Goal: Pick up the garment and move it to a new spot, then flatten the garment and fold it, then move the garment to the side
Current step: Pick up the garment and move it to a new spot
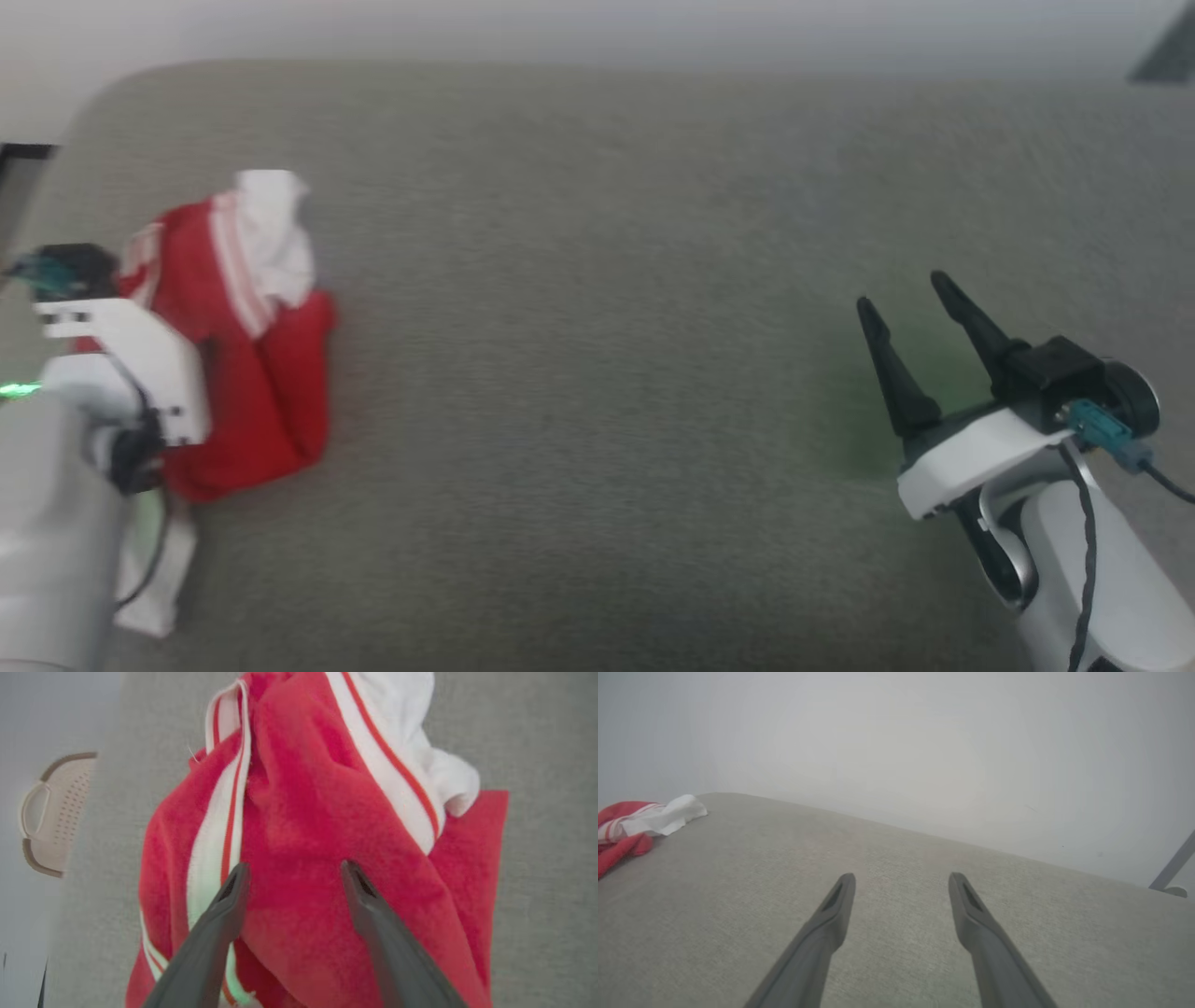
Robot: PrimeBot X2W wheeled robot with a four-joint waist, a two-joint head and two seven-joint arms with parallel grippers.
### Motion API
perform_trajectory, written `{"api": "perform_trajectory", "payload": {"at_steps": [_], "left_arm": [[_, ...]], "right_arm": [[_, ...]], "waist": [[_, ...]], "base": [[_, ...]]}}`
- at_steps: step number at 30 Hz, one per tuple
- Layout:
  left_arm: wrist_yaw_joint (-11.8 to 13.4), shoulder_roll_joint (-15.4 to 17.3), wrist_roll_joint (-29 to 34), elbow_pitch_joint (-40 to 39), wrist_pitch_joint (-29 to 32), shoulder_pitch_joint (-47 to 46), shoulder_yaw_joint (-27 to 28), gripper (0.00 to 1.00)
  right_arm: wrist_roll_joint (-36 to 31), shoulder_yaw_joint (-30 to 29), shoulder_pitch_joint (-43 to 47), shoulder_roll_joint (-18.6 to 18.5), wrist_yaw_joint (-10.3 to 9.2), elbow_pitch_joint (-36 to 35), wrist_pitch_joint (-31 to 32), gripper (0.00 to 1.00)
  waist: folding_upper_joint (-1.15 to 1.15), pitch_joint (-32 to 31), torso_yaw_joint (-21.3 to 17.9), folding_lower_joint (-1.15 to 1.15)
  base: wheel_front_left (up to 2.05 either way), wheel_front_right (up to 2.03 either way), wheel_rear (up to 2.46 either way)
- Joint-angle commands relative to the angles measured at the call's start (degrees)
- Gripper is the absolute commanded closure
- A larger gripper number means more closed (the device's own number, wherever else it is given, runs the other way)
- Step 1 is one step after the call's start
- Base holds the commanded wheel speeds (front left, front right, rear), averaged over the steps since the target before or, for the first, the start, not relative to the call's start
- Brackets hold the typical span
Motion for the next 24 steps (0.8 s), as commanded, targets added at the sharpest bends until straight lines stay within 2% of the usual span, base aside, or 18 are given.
{"api": "perform_trajectory", "payload": {"at_steps": [1,4,8,13,14,15,16,17,24], "left_arm": [[0.0,0.9,-1.3,0.9,2.5,-1.2,-0.3,0.00],[0.0,2.3,-4.9,2.5,8.0,-2.1,-0.7,0.00],[0.0,2.8,-8.2,4.2,12.6,-0.6,-1.8,0.00],[-0.1,1.7,-11.6,5.6,14.3,1.5,-2.6,0.00],[-0.2,1.4,-12.3,5.5,14.2,1.9,-2.9,0.16],[-0.2,1.1,-12.7,4.9,13.3,2.0,-3.2,0.55],[-0.3,1.3,-12.9,4.3,11.7,2.0,-3.2,0.89],[-0.3,1.9,-12.7,3.9,10.0,1.8,-3.3,1.00],[-0.1,5.7,-11.1,0.6,-1.3,-1.6,-4.7,1.00]], "right_arm": [[0.1,0.0,-0.9,0.5,-0.01,-0.5,-0.3,0.00],[0.0,0.3,-1.6,0.2,-0.01,-0.8,-0.3,0.00],[0.3,0.6,-2.5,-0.1,-0.02,-1.7,-0.3,0.00],[0.7,0.6,-3.1,-0.8,-0.01,-2.4,-0.3,0.00],[0.6,0.5,-3.2,-0.8,-0.01,-2.5,-0.3,0.00],[0.6,0.3,-3.3,-0.7,-0.01,-2.6,-0.3,0.00],[0.5,0.1,-3.4,-0.6,-0.01,-2.7,-0.3,0.00],[0.3,0.0,-3.3,-0.5,-0.01,-2.7,-0.3,0.00],[0.3,-0.1,-1.8,1.5,-0.01,-1.6,-0.3,0.00]], "waist": [[0.00,3.2,-3.4,0.00],[0.00,4.9,-5.0,0.00],[0.00,7.0,-6.7,0.00],[0.00,8.2,-7.7,0.00],[0.00,8.2,-7.7,0.00],[0.00,8.2,-7.6,0.00],[0.00,8.0,-7.5,0.00],[0.00,7.7,-7.4,0.00],[0.00,2.3,-6.6,0.00]], "base": [[0.00,0.00,0.00],[0.00,0.00,0.00],[0.00,0.00,0.00],[0.00,0.00,0.00],[0.00,0.00,0.00],[0.00,0.00,0.00],[0.00,0.00,0.00],[0.00,0.00,0.00],[0.00,0.00,0.00]]}}
